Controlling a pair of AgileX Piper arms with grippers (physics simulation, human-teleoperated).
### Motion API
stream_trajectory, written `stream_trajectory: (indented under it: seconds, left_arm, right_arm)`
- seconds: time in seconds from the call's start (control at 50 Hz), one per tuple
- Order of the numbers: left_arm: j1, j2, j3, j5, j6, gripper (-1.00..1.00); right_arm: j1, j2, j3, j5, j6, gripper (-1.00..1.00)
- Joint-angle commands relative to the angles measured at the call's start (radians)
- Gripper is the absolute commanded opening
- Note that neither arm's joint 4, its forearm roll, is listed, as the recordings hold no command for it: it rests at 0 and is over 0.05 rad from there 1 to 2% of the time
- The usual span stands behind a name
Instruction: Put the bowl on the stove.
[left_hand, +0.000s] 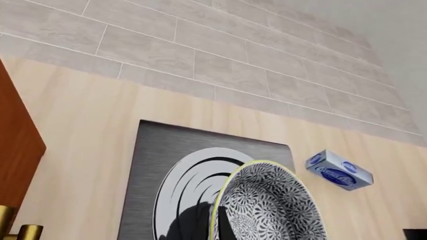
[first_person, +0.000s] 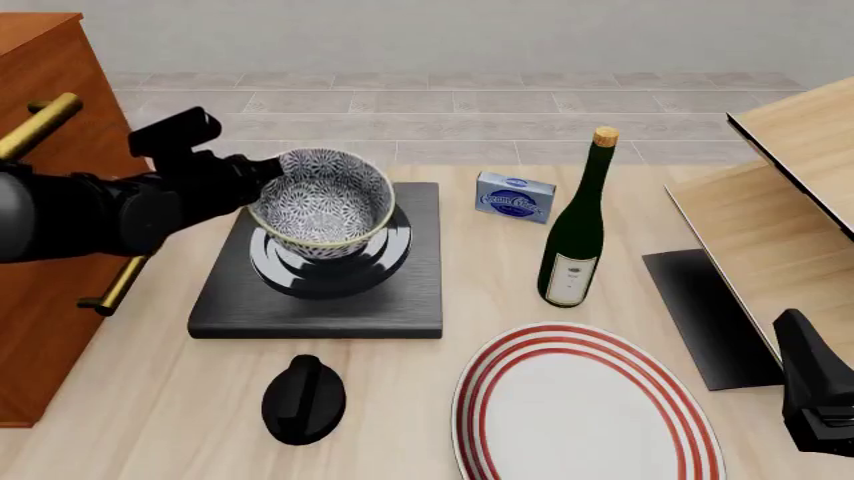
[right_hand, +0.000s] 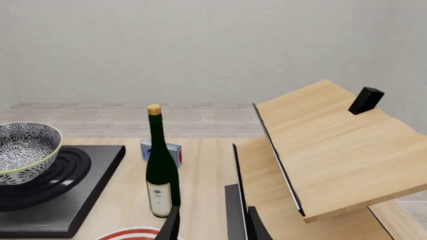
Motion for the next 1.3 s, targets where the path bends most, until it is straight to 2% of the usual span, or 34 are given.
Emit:
stream_trajectory:
  seconds: [0.02, 0.92, 1.04, 1.06, 1.08, 1.1, 1.3]
  left_arm:
    - [0.003, 0.022, -0.008, -0.017, 0.009, -1.0]
    - [0.001, 0.077, 0.0, -0.064, 0.022, -1.0]
    - [-0.023, 0.072, 0.017, -0.072, 0.029, -1.0]
    - [-0.001, 0.068, 0.013, -0.078, 0.064, -1.0]
    - [-0.001, 0.068, 0.013, -0.078, 0.064, -1.0]
    - [-0.013, 0.063, 0.019, -0.082, 0.062, 1.0]
    - [-0.039, 0.026, 0.048, -0.084, 0.058, 1.0]
  right_arm:
    - [0.0, 0.0, 0.0, 0.0, 0.0, 1.0]
    - [0.0, 0.0, 0.0, 0.0, 0.0, 1.0]
    - [0.0, 0.0, 0.0, 0.0, 0.0, 1.0]
    - [0.0, 0.0, 0.0, 0.0, 0.0, 1.0]
    - [0.0, 0.0, 0.0, 0.0, 0.0, 1.0]
    - [0.0, 0.0, 0.0, 0.0, 0.0, 1.0]
    - [0.0, 0.0, 0.0, 0.0, 0.0, 1.0]
